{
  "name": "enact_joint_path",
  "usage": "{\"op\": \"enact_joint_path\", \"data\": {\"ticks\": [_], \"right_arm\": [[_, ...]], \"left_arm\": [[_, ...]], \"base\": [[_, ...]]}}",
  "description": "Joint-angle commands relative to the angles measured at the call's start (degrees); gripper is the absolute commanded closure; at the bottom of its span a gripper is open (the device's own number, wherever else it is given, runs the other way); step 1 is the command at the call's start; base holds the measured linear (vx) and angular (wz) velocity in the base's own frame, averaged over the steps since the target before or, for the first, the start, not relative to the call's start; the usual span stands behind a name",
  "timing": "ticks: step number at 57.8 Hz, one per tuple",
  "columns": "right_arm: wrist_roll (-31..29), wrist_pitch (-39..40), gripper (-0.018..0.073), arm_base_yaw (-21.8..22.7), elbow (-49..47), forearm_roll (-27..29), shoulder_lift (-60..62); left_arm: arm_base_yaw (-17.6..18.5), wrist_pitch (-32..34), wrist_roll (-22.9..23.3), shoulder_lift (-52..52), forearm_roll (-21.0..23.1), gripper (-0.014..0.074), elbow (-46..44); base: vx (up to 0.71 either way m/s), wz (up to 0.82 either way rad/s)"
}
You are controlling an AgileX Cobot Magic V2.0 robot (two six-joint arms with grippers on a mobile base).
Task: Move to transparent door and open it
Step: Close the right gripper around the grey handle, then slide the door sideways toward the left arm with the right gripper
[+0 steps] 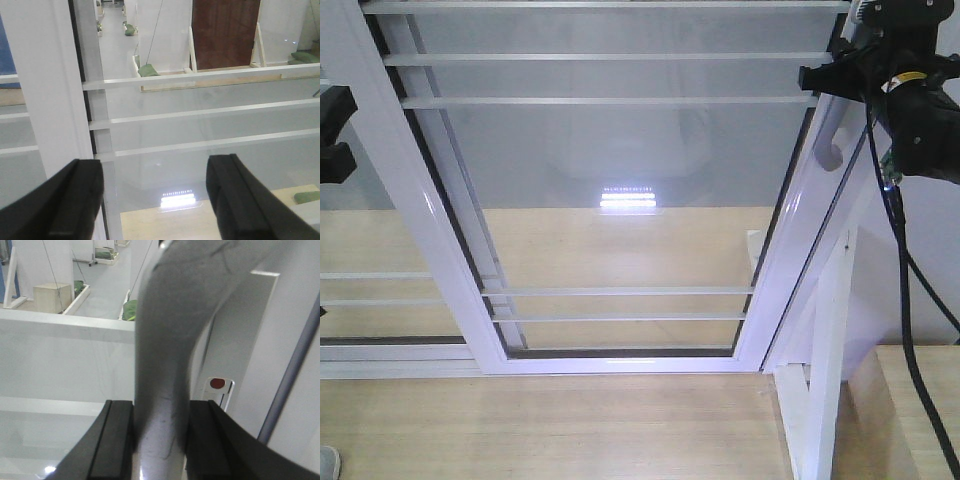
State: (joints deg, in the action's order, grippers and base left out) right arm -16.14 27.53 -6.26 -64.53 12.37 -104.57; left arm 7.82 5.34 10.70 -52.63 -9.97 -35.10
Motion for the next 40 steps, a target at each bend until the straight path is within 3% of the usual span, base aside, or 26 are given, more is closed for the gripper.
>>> {"op": "enact_joint_path", "data": {"ticks": [1,40], "right_arm": [[-0.57,2.54,0.0368,-4.31,-1.75,-5.51,2.64],[-0.64,3.45,0.0368,-14.04,-1.75,-6.15,2.64]], "left_arm": [[0.13,4.52,0.2,0.57,0.51,0.0041,-2.21],[0.13,4.52,0.2,-1.41,0.51,0.0041,-2.21]], "base": [[0.0,0.0],[0.0,0.0]]}}
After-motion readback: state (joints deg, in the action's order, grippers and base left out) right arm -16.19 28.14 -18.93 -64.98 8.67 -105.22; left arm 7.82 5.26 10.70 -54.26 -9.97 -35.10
